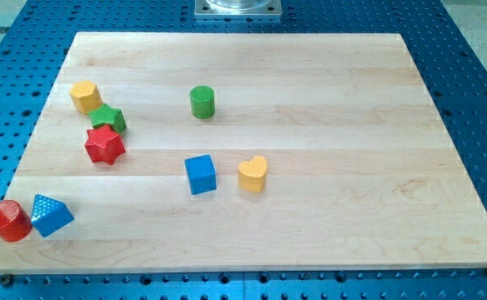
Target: Move the red circle to the bottom left of the red star
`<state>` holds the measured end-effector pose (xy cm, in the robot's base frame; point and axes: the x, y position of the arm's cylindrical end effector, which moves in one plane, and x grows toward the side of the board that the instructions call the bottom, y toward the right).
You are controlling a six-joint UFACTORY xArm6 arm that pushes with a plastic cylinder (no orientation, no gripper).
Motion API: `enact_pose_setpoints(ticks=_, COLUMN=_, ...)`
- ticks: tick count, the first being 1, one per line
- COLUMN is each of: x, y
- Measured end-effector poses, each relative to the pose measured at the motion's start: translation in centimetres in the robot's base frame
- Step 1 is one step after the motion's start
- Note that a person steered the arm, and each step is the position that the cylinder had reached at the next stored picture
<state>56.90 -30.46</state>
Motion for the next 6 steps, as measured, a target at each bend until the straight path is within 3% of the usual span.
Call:
enact_pose_setpoints(ticks=1, x=0.6, y=0.0)
enact_pose_setpoints(ticks=2, x=4.6, y=0.1)
enact_pose_setpoints(ticks=3, x=4.2, y=2.5)
enact_pose_setpoints(ticks=5, x=-1.7, y=6.0)
enact_pose_setpoints(ticks=6, x=-1.4, y=0.7)
